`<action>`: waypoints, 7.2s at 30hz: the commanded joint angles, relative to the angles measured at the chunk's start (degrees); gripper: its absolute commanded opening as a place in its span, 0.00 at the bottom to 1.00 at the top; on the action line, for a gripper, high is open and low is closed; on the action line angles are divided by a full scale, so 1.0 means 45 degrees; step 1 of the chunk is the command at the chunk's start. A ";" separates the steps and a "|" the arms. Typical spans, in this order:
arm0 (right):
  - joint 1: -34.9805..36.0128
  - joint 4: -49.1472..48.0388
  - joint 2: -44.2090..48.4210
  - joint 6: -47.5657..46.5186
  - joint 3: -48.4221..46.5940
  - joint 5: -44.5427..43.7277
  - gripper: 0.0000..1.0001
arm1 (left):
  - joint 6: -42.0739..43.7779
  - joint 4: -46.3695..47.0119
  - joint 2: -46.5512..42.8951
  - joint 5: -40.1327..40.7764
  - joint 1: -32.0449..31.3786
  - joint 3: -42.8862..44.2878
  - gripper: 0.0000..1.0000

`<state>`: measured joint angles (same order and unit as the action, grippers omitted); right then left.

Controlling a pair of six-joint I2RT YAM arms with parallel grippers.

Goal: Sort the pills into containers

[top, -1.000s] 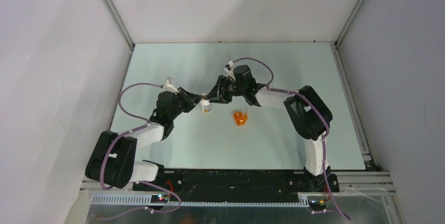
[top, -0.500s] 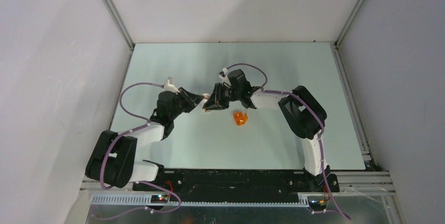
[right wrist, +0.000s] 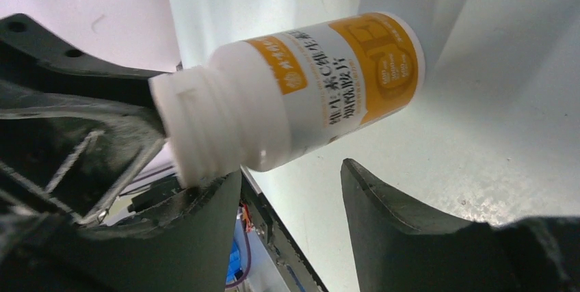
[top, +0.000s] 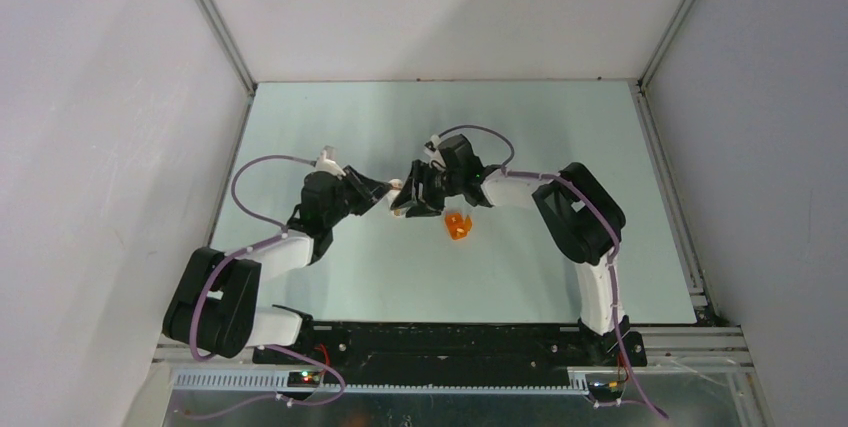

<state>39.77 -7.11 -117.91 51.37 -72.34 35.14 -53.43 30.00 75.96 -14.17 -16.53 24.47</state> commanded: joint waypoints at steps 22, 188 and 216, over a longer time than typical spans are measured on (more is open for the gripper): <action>-0.0761 -0.2787 0.0885 0.2025 0.0536 -0.0556 0.43 | 0.1053 -0.3421 0.0424 -0.0774 -0.0428 -0.0271 0.00; 0.1573 0.4815 0.3871 -0.7659 0.2564 -0.9624 0.77 | 0.2609 -0.7801 -0.5901 -0.0164 0.0054 0.0696 0.88; 0.1810 0.5628 0.5022 -0.8595 0.2572 -0.9033 0.46 | 0.1884 -0.7234 -0.5832 -0.0971 -0.0091 0.0545 0.88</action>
<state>47.29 18.11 -100.71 15.84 -59.99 -7.77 -43.35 -5.74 50.76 -15.99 -16.29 27.62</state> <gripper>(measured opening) 0.477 0.883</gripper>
